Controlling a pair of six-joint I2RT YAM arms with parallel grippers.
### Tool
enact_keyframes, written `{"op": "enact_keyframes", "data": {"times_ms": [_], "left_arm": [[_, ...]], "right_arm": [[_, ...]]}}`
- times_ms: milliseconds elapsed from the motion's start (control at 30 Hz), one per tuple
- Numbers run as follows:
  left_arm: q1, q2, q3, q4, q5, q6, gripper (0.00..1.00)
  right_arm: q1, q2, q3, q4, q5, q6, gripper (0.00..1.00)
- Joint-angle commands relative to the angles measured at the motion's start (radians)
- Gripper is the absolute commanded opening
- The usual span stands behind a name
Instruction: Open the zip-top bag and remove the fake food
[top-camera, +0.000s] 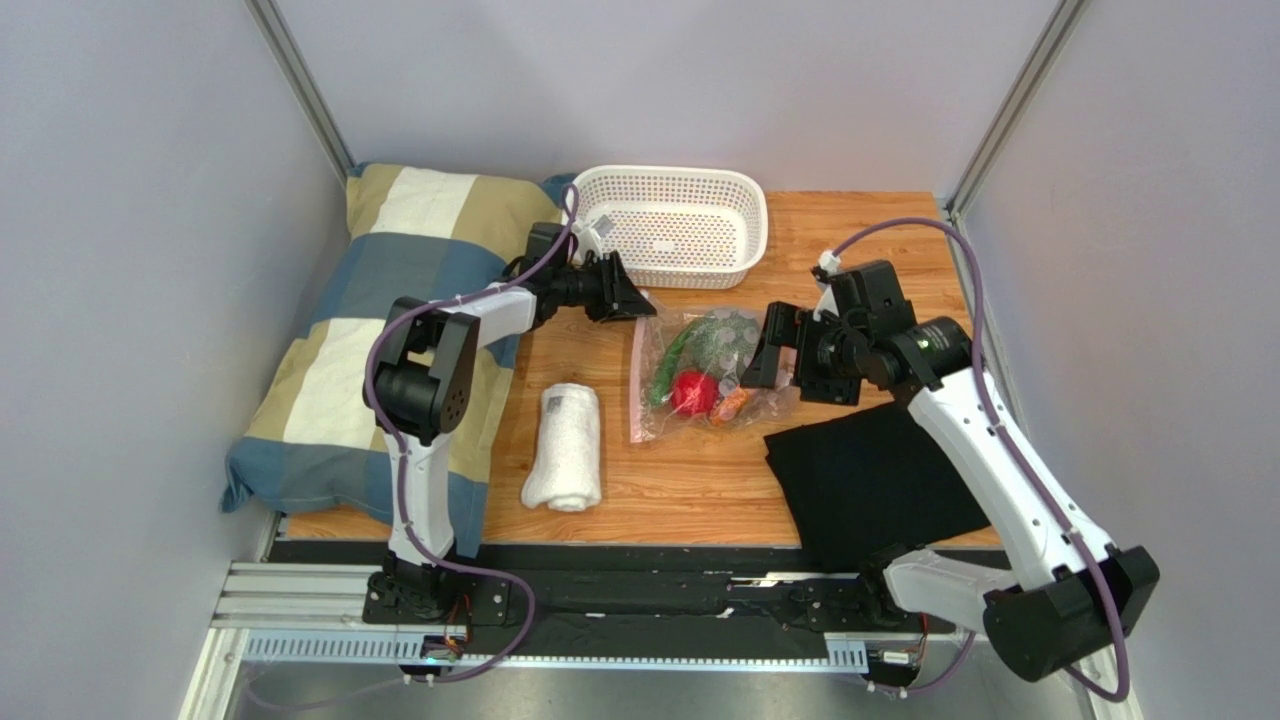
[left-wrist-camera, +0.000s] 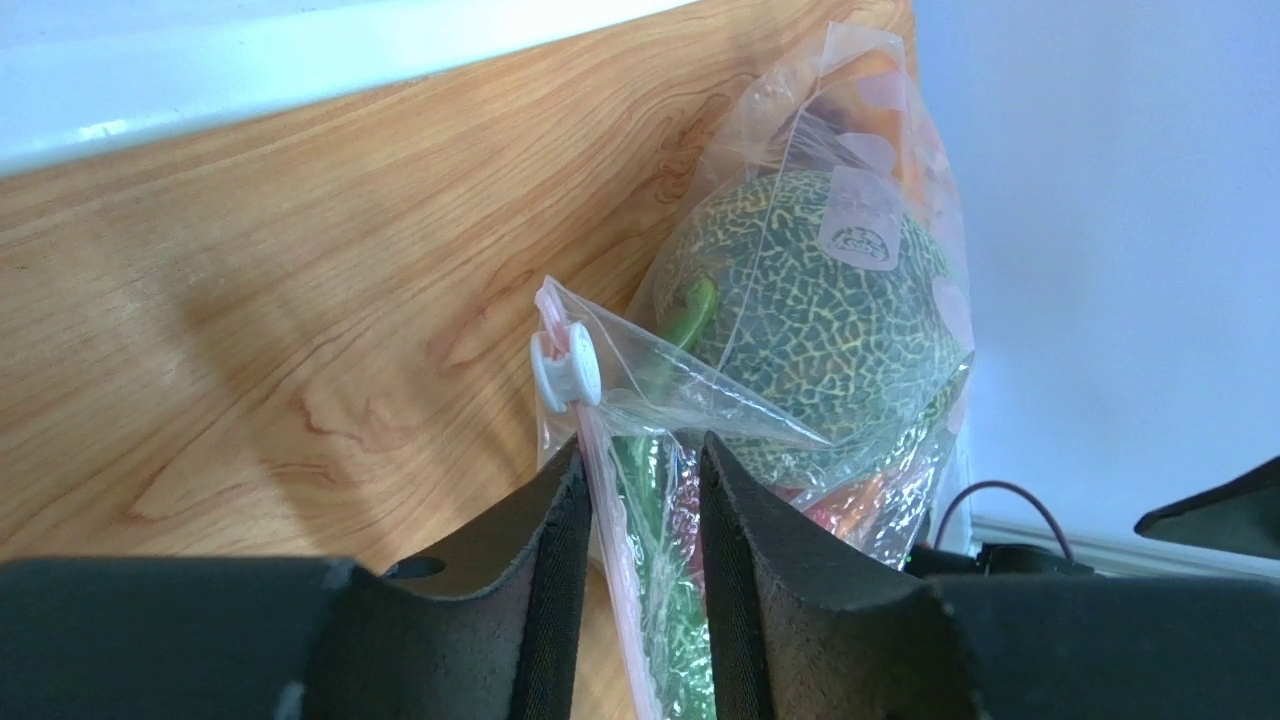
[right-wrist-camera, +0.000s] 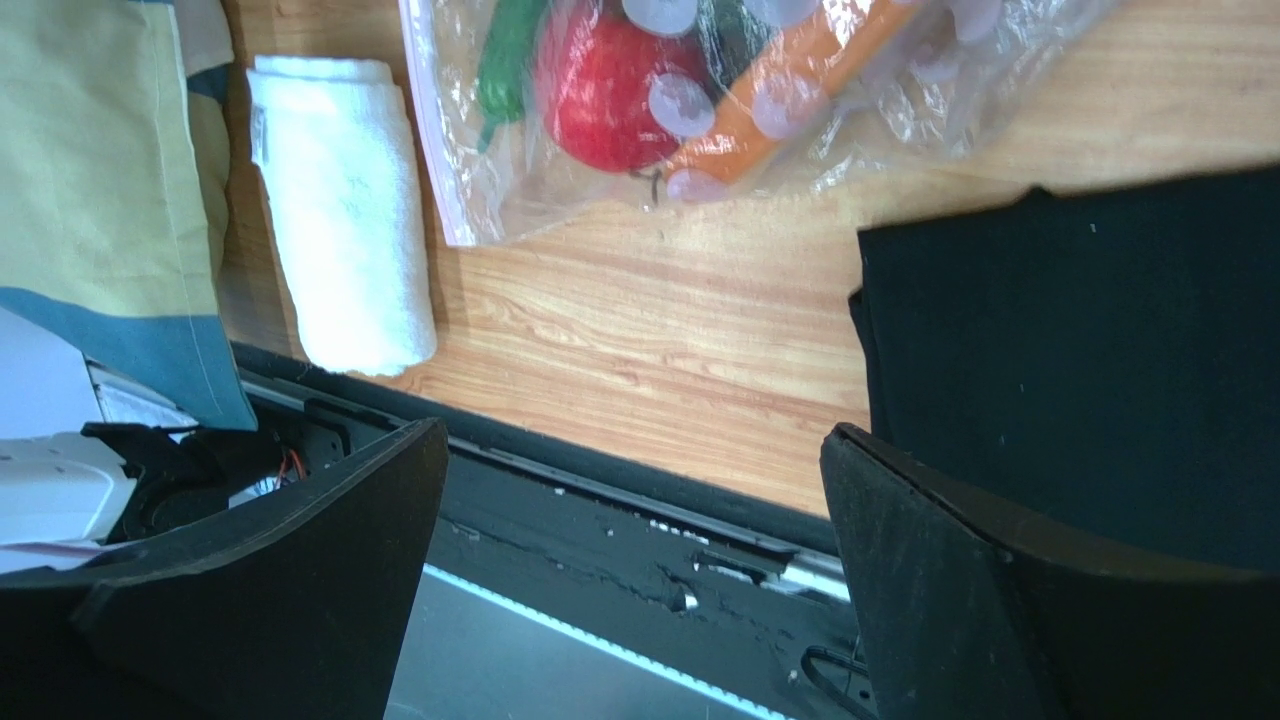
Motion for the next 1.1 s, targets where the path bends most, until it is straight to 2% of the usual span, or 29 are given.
{"op": "enact_keyframes", "data": {"times_ms": [0,33,100,133,167,267,367,400,533,633,767,900,1067], "left_arm": [[0.003,-0.003,-0.004,0.06,0.03,0.017,0.35],[0.003,0.007,-0.004,0.061,0.031,0.017,0.33],[0.003,0.016,-0.007,0.087,0.059,0.009,0.15],[0.003,0.011,-0.006,0.088,0.062,0.018,0.11],[0.003,0.001,-0.006,0.081,0.06,0.029,0.0],[0.003,-0.042,0.031,0.014,0.065,0.118,0.0],[0.003,-0.068,0.12,-0.119,0.125,0.241,0.0],[0.003,-0.076,0.134,-0.188,0.146,0.263,0.0],[0.003,-0.169,0.165,-0.262,0.174,0.352,0.0],[0.0,-0.223,0.18,-0.293,0.23,0.374,0.0],[-0.006,-0.248,0.228,-0.38,0.333,0.428,0.0],[-0.026,-0.243,0.266,-0.457,0.353,0.464,0.0],[-0.063,-0.243,0.264,-0.463,0.34,0.472,0.0]], "right_arm": [[-0.002,0.069,0.062,0.115,-0.025,-0.039,0.99],[-0.002,0.099,0.07,0.129,-0.026,-0.046,0.99],[-0.01,0.128,0.077,0.171,-0.014,-0.071,1.0],[-0.015,0.148,0.082,0.194,-0.017,-0.083,1.0],[-0.021,0.179,0.096,0.238,-0.016,-0.1,1.0],[-0.05,0.234,0.111,0.377,-0.06,-0.147,0.98],[-0.09,0.282,0.146,0.499,-0.215,-0.265,0.92],[-0.1,0.312,0.16,0.508,-0.286,-0.363,0.9],[-0.113,0.412,0.254,0.514,-0.402,-0.529,0.88],[-0.114,0.475,0.311,0.49,-0.546,-0.618,0.8],[-0.114,0.511,0.309,0.536,-0.689,-0.684,0.77],[-0.113,0.569,0.353,0.524,-0.79,-0.738,0.75],[-0.113,0.656,0.449,0.529,-0.888,-0.757,0.73]]}}
